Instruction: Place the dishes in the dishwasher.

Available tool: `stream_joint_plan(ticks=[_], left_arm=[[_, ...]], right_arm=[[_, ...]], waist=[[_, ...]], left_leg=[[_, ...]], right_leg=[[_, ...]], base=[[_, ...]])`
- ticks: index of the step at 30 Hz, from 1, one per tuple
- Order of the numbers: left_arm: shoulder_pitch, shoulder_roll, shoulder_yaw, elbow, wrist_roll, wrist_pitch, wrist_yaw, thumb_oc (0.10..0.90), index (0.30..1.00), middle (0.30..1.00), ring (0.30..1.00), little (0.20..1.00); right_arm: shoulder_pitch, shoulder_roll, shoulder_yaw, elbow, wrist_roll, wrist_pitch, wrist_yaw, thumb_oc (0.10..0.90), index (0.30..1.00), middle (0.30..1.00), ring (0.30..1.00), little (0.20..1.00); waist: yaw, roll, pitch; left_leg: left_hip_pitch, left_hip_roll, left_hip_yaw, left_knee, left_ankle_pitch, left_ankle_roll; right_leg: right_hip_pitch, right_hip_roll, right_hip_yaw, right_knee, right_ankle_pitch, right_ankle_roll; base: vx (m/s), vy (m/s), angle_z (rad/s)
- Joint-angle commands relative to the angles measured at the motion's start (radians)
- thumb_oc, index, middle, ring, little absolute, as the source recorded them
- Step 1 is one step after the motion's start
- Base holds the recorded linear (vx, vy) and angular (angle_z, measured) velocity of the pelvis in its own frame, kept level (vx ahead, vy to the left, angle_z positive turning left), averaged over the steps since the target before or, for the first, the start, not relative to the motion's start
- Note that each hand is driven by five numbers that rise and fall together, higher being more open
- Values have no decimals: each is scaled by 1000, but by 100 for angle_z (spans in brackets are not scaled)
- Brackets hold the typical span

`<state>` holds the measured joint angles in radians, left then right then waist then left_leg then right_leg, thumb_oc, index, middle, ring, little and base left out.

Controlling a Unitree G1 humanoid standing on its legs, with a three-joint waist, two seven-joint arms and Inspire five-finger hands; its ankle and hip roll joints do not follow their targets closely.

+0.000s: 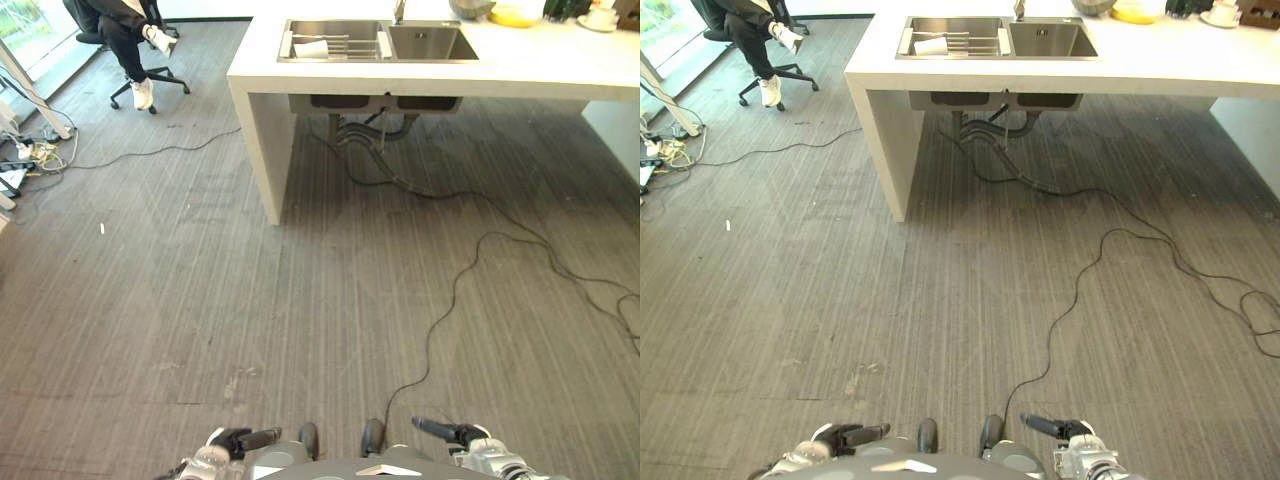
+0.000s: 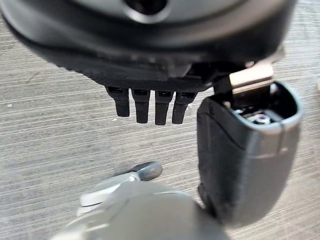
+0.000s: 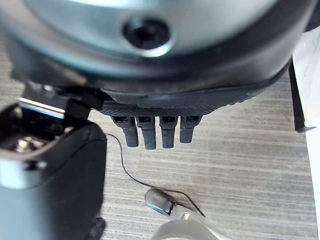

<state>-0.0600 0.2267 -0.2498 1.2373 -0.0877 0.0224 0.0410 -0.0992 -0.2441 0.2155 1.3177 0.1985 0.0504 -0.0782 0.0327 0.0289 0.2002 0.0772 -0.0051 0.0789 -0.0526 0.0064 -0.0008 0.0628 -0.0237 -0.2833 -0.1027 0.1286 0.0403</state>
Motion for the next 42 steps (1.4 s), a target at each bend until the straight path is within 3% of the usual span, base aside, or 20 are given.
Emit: stream_joint_plan(ticks=[1, 5, 6, 11, 21, 30, 35, 42], left_arm=[[-94, -8, -35, 21, -4, -32, 23, 800, 900, 900, 900, 900], [-115, 28, -18, -121, -70, -54, 45, 800, 900, 900, 900, 900], [-114, 52, -5, -224, -108, -62, 61, 800, 900, 900, 900, 900], [-126, 63, 21, -270, -144, -72, 88, 800, 900, 900, 900, 900], [-109, 56, 18, -257, -113, -66, 80, 800, 900, 900, 900, 900], [-76, 36, 31, -142, -55, -50, 79, 800, 900, 900, 900, 900], [-55, 7, 65, -72, -124, -43, 58, 800, 900, 900, 900, 900], [-29, 1, 85, -91, -193, -41, 47, 800, 900, 900, 900, 900]], right_arm=[[-73, -45, -25, -36, 57, -28, -38, 800, 900, 900, 900, 900], [-118, -79, -23, -164, 65, -50, -68, 800, 900, 900, 900, 900], [-136, -111, -20, -251, 62, -58, -75, 800, 900, 900, 900, 900], [-155, -152, 17, -381, 21, -69, -71, 800, 900, 900, 900, 900], [-104, -123, 11, -321, -2, -50, -51, 800, 900, 900, 900, 900], [-56, -98, 17, -251, -56, -35, -51, 800, 900, 900, 900, 900], [-57, -84, 15, -214, -43, -31, -47, 800, 900, 900, 900, 900], [-43, -62, 9, -206, -8, -28, -40, 800, 900, 900, 900, 900]], waist=[[-16, -12, 16], [-12, -6, 14], [-8, -5, 14], [0, -6, 11], [8, -2, -10], [10, -16, -20], [17, -23, -15], [20, -22, -11]], left_leg=[[-16, 22, -37, -35, 9, -66], [-3, 24, -34, -35, 5, -69], [0, 24, -34, -35, 5, -70], [7, 26, -35, -35, 5, -72], [7, 23, -44, -35, 7, -72], [10, 24, -49, -35, 2, -69], [3, 24, -55, -35, 5, -69], [-1, 23, -59, -35, 6, -68]], right_leg=[[33, -78, 44, 15, -109, 102], [42, -79, 43, 15, -109, 104], [46, -79, 42, 15, -110, 105], [58, -80, 35, 15, -115, 106], [64, -81, 27, 15, -121, 105], [66, -77, 28, 15, -123, 104], [59, -76, 23, 15, -122, 104], [56, -78, 22, 15, -120, 104]], base=[[0, 0, 0], [4, 0, -2], [0, 0, 0], [1, -8, -2], [0, 0, 0], [2, 0, 1], [0, 0, 0], [4, 4, 2]])
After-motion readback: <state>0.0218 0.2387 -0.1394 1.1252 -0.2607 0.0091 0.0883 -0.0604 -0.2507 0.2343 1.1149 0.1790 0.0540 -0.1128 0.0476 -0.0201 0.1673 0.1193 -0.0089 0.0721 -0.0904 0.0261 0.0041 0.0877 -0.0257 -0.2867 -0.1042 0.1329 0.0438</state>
